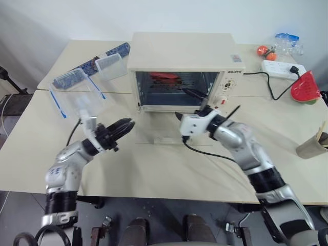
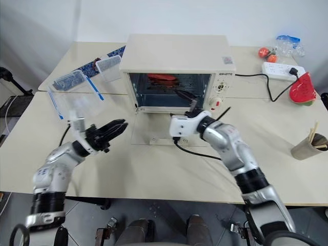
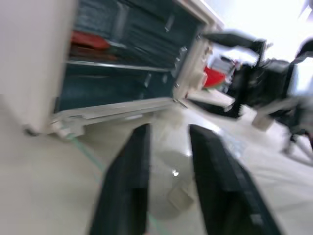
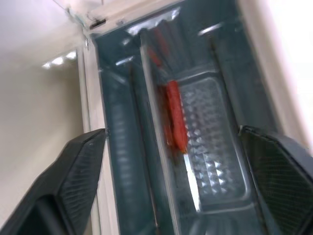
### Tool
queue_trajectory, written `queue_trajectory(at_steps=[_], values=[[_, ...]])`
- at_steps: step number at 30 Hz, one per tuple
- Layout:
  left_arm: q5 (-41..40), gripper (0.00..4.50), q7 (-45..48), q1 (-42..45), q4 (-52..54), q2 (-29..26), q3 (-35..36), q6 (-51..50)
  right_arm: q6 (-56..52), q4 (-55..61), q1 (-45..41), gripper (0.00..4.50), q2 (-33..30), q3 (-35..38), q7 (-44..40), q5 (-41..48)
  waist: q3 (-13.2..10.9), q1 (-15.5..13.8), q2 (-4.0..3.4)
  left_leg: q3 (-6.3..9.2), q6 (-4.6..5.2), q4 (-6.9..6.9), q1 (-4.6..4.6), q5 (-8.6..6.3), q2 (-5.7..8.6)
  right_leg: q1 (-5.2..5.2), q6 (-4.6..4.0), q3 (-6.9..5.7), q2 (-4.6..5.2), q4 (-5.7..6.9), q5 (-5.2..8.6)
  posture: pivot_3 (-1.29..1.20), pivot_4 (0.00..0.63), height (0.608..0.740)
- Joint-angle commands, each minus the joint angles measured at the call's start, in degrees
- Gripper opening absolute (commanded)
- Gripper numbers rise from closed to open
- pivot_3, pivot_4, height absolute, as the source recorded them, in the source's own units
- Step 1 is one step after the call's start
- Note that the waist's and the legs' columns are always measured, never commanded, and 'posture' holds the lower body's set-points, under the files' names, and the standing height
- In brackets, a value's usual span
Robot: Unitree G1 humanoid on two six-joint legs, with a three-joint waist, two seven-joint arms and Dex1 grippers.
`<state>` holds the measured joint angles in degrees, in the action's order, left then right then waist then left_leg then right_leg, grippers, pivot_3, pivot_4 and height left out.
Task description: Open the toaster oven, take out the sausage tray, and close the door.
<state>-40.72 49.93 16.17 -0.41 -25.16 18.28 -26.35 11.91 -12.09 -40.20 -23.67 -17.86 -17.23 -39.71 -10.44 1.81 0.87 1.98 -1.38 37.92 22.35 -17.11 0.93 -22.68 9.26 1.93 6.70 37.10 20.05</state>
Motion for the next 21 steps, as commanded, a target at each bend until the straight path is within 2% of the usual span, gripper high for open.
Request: queue_trajectory(at_steps=[1, 7, 10, 14, 18, 21], values=[[-7.40, 2.71, -4.02, -4.76, 7.97, -1.03, 5.53, -5.42, -3.95, -6.30, -5.46, 4.50, 2.66, -2.13, 6.19, -5.13, 0.00, 0.18, 0.00, 0.01, 0.00, 0.00, 0.00, 0.00, -0.08, 0.00, 0.00, 0.00, -0.01, -0.01, 0.00, 0.00, 0.150, 0.740], [-16.89, 4.46, -10.80, -10.46, 14.23, -0.71, 11.83, -10.94, -6.86, -16.94, -12.57, 4.50, 6.73, -5.17, 13.62, -8.33, 0.00, 0.43, 0.01, 0.04, -0.04, -0.02, -0.01, -0.01, -0.12, 0.00, -0.03, -0.03, -0.04, -0.01, -0.01, 0.00, 0.150, 0.740], [-20.74, 4.46, -13.33, -12.65, 16.75, -0.67, 13.23, -13.04, -7.51, -21.08, -15.37, 4.50, 8.08, -6.81, 15.81, -9.29, 0.00, 0.68, 0.01, 0.06, -0.05, -0.03, -0.01, -0.02, -0.11, 0.00, -0.03, -0.04, -0.03, -0.02, -0.02, 0.00, 0.150, 0.740], [-12.21, 4.46, -9.59, -16.79, 20.88, -1.62, 9.33, -5.94, -8.51, -25.10, -17.98, 4.50, 9.62, -8.47, 17.81, -9.66, 0.00, 1.56, 0.01, 0.02, -0.06, -0.12, -0.01, -0.02, 0.00, 0.01, -0.06, -0.03, -0.05, -0.02, -0.03, 0.00, 0.150, 0.740], [-8.97, 4.46, -9.24, -17.46, 20.78, -0.83, 7.87, -1.66, -9.64, -28.24, -19.58, 4.50, 10.55, -9.57, 18.65, -9.51, 0.00, 1.61, 0.00, 0.02, -0.11, -0.17, -0.03, 0.01, 0.04, -0.01, -0.08, -0.05, -0.11, -0.10, -0.03, 0.00, 0.150, 0.740], [-8.90, 4.50, -8.77, -17.69, 20.66, -0.96, 7.07, -1.09, -10.00, -29.84, -20.40, 3.92, 10.87, -10.04, 19.17, -9.57, 0.00, 1.65, 0.01, 0.01, -0.11, -0.20, -0.03, 0.01, 0.04, -0.01, -0.08, -0.05, -0.10, -0.10, -0.04, 0.00, 0.150, 0.740]])
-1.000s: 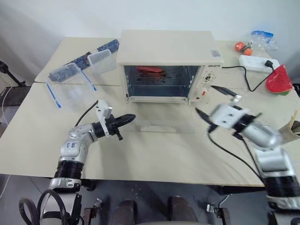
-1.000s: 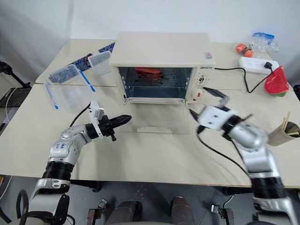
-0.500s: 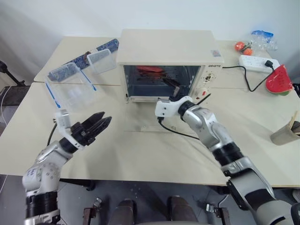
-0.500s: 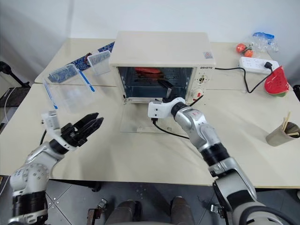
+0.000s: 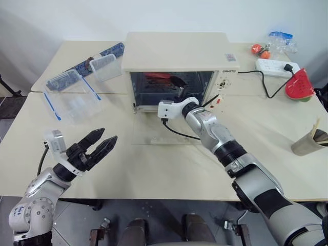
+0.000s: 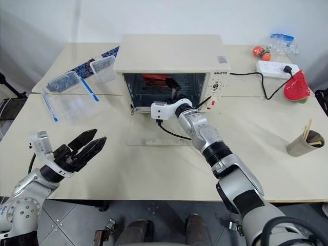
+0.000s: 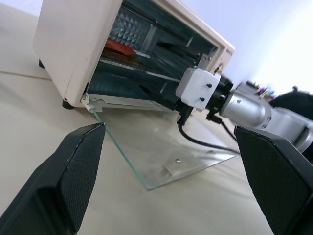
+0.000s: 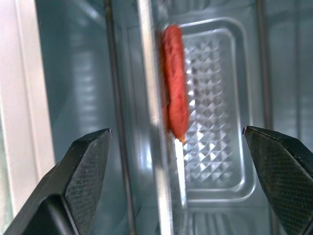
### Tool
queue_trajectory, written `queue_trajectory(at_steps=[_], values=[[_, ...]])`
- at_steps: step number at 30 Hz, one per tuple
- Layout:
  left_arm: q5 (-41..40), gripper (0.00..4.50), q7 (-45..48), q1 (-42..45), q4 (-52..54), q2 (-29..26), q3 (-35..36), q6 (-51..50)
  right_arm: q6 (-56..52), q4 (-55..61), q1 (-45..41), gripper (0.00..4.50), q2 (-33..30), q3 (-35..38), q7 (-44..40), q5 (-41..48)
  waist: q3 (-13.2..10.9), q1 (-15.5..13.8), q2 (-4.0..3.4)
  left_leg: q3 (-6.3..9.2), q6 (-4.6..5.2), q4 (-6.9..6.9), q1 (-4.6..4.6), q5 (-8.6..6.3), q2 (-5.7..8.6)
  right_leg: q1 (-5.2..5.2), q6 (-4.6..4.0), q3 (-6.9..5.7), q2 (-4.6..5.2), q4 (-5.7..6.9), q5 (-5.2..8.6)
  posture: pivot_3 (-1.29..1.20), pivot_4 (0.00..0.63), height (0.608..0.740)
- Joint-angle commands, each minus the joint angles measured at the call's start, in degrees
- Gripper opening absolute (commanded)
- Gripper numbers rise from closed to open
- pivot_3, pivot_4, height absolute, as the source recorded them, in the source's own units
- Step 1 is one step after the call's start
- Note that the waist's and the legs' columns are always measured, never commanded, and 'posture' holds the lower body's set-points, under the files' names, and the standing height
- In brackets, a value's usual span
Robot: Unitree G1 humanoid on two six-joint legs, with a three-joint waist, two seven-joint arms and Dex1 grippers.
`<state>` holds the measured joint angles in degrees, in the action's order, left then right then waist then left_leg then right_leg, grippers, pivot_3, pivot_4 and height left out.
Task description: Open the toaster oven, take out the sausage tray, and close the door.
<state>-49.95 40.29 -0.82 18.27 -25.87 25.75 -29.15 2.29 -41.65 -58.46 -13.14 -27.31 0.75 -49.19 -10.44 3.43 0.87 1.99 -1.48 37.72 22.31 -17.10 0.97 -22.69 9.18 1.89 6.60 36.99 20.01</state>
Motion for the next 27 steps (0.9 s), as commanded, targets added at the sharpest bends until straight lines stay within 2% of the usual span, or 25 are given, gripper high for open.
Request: queue_trajectory(at_steps=[1, 12, 13, 22, 27], values=[[0.40, 4.50, 0.93, -0.66, 1.87, -0.33, -0.60, 1.84, -0.45, -0.71, -2.32, 3.58, 0.40, -0.74, 1.18, -0.11, 0.00, 0.07, 0.00, 0.00, 0.00, -0.02, 0.00, 0.00, 0.00, 0.00, 0.00, 0.00, 0.00, 0.00, 0.00, 0.00, 0.150, 0.740], [1.33, 4.50, 1.71, -0.21, 0.77, -1.04, -1.46, 3.34, -0.53, 1.77, -2.12, 0.15, -1.06, -1.59, 0.70, -0.34, 0.00, 0.12, 0.00, -0.01, 0.00, -0.21, 0.00, 0.00, 0.00, -0.02, 0.00, 0.00, 0.00, 0.01, 0.00, 0.00, 0.150, 0.740], [1.67, 4.50, 1.85, 0.19, 0.51, -1.08, -1.60, 3.73, -0.57, 3.15, -1.91, 0.01, -1.41, -1.67, -0.12, -0.50, 0.01, 0.10, 0.01, -0.01, 0.00, -0.22, 0.00, 0.00, 0.00, -0.02, 0.00, 0.00, 0.00, 0.01, 0.00, 0.00, 0.150, 0.740], [2.74, 4.50, 2.09, 4.15, -1.26, -1.35, -3.38, 4.72, -1.76, 12.80, -0.09, 0.01, -3.27, -0.37, -5.74, 0.51, 0.00, 0.09, 0.01, -0.02, 0.00, -0.49, 0.03, 0.00, 0.01, -0.14, 0.00, -0.02, 0.01, -0.05, 0.00, 0.00, 0.150, 0.740], [5.35, 4.50, 3.07, 10.24, -4.58, -1.08, -7.13, 6.21, -0.93, 15.88, 1.32, 0.01, -4.28, -0.38, -8.77, 1.56, 0.00, 0.12, 0.01, -0.07, -0.01, -0.65, 0.17, 0.00, 0.02, -0.45, 0.00, -0.03, 0.03, -0.01, 0.00, 0.00, 0.150, 0.740]])
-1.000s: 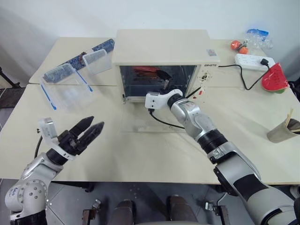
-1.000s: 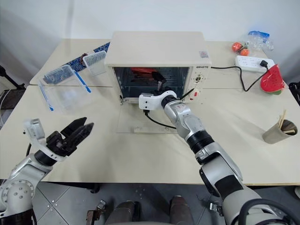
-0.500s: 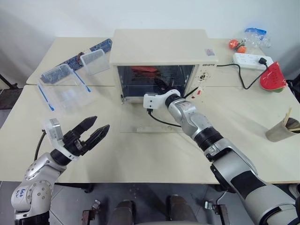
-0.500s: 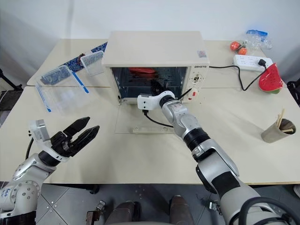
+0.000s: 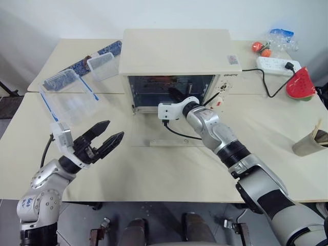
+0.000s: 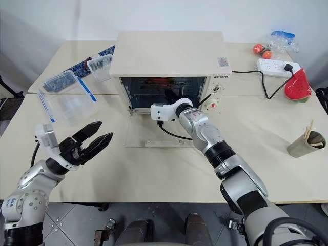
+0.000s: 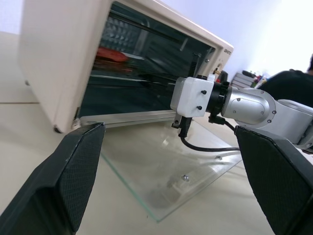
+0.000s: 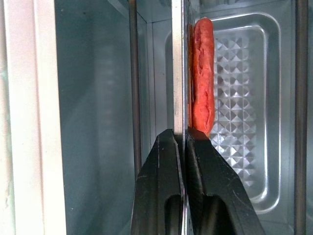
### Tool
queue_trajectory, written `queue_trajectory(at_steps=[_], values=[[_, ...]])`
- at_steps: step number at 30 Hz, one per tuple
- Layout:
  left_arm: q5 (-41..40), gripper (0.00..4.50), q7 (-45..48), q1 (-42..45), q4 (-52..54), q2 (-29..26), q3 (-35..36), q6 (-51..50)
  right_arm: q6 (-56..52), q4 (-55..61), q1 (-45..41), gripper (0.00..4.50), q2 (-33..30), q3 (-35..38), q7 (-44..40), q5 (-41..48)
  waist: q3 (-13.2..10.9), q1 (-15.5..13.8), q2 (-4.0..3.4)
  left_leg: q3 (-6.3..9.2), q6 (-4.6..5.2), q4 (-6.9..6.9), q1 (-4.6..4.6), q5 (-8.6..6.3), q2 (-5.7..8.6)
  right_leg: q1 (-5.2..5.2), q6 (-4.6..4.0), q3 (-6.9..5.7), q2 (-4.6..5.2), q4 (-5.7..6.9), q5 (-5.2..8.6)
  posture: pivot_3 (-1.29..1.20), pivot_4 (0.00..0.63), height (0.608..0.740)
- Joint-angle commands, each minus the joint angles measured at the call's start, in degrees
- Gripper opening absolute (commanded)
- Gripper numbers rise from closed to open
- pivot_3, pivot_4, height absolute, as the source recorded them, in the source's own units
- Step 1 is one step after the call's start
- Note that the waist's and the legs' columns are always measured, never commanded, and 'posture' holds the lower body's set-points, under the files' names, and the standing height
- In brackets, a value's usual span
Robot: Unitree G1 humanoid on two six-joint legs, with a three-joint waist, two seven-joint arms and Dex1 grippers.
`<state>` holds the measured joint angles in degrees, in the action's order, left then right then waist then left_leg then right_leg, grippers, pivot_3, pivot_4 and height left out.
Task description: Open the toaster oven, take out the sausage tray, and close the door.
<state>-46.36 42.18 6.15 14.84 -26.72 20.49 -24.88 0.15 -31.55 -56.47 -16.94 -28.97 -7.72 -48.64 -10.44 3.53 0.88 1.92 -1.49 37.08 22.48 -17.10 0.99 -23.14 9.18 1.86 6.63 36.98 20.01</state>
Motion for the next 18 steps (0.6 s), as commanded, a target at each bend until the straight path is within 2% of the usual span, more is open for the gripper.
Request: queue_trajectory(at_steps=[1, 10, 18], values=[[2.60, 4.50, 1.68, 4.96, -2.42, -0.28, -2.67, 2.56, 1.27, 6.04, -0.37, 0.01, -0.65, 1.15, -0.90, 1.19, 0.00, 0.03, 0.00, -0.02, 0.00, 0.01, 0.08, 0.00, 0.00, -0.09, 0.00, -0.01, 0.00, 0.03, 0.00, 0.00, 0.150, 0.740], [7.78, 4.50, 7.28, 20.31, -16.81, -0.76, -6.64, 7.30, 2.06, 10.88, 2.35, 0.01, -2.06, 1.19, -4.95, 1.96, 0.00, 1.21, 0.01, -0.09, -0.02, 0.14, 0.26, 0.01, 0.04, -0.27, 0.01, -0.09, 0.03, 0.13, 0.00, 0.00, 0.150, 0.740], [9.04, 4.50, 8.12, 21.64, -19.94, -0.60, -6.17, 9.39, 1.87, 20.73, 8.46, 0.01, -4.56, 3.01, -9.54, 4.27, 0.01, 1.35, 0.01, -0.02, -0.01, 0.12, 0.26, 0.00, 0.07, -0.43, 0.01, -0.11, 0.08, 0.44, 0.00, 0.00, 0.150, 0.740]])
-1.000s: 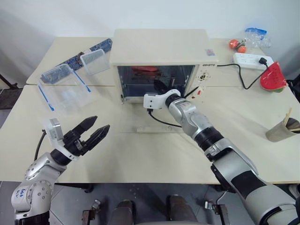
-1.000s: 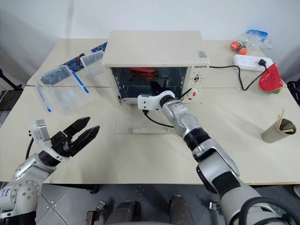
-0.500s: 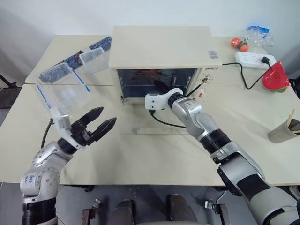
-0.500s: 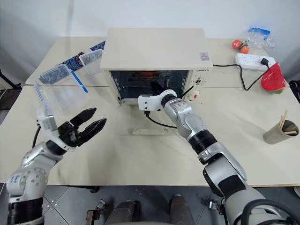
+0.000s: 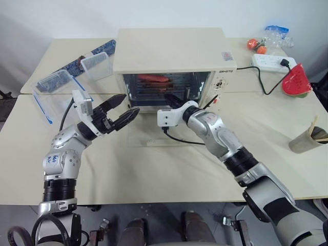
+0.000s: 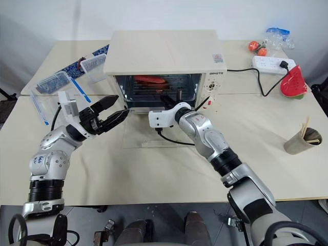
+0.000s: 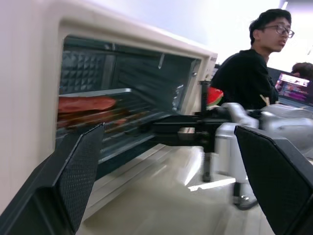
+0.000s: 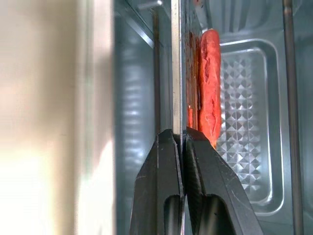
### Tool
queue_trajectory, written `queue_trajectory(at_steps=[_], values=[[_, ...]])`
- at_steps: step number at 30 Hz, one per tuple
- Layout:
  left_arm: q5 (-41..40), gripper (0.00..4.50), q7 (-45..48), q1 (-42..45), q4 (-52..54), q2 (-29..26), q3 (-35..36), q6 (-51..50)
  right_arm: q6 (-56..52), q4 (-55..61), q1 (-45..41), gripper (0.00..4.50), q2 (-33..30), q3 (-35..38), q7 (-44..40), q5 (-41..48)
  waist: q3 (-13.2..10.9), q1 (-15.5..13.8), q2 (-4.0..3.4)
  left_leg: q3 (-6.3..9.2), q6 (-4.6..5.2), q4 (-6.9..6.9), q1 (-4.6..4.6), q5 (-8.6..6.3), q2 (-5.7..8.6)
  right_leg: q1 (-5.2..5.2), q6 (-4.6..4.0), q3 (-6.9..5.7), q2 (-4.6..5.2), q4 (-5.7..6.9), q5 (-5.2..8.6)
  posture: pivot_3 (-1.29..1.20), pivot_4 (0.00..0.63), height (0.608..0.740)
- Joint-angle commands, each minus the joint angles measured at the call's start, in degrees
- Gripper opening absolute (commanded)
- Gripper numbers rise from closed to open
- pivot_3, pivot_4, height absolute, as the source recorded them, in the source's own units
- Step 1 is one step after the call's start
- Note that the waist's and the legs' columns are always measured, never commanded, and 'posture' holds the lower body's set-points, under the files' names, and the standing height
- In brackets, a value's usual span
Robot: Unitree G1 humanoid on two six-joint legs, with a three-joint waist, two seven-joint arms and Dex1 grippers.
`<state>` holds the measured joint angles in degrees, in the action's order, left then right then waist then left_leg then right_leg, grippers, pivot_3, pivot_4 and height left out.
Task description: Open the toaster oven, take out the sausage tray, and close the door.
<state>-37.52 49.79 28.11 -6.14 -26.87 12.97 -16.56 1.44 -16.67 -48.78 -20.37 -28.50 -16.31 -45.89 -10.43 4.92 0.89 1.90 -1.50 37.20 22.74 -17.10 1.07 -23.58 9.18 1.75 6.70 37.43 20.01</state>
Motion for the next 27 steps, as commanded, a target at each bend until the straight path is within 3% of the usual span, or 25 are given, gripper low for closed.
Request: queue_trajectory(at_steps=[1, 13, 20, 27], values=[[-0.03, 4.50, 0.17, -1.25, 1.56, -0.71, 1.96, 1.02, 0.95, 7.71, 1.87, 0.01, -1.61, 2.78, -1.85, 2.25, 0.00, -0.07, 0.00, 0.00, 0.00, 0.02, 0.00, 0.00, 0.00, 0.01, 0.00, 0.00, 0.00, 0.00, 0.00, 0.00, 0.150, 0.740], [-3.66, 4.50, -5.05, -9.86, 8.89, -2.23, 7.60, -4.67, 1.59, 23.03, 15.49, 0.01, -7.85, 4.88, -6.99, 2.43, 0.02, -1.60, 0.03, -0.02, 0.03, 0.33, 0.00, -0.02, 0.01, 0.11, 0.00, 0.05, 0.02, 0.05, 0.00, 0.00, 0.150, 0.740], [-13.07, 4.50, -8.38, -13.04, 12.07, -4.60, 9.63, -20.69, 2.72, 32.23, 23.60, 0.01, -12.45, 8.49, -8.48, 2.80, 0.03, -3.25, 0.05, -0.02, 0.06, 0.41, 0.01, -0.04, 0.01, 0.15, 0.00, 0.08, 0.01, 0.06, 0.00, 0.00, 0.150, 0.740], [-21.47, 4.50, -13.52, -10.10, 12.77, -5.60, 8.92, -35.86, 5.88, 38.52, 29.81, 0.01, -15.25, 10.99, -9.45, 3.53, 0.02, -3.36, 0.07, -0.03, 0.07, 0.58, 0.01, -0.04, 0.01, 0.23, 0.00, 0.09, -0.02, 0.06, 0.00, 0.00, 0.150, 0.740]])
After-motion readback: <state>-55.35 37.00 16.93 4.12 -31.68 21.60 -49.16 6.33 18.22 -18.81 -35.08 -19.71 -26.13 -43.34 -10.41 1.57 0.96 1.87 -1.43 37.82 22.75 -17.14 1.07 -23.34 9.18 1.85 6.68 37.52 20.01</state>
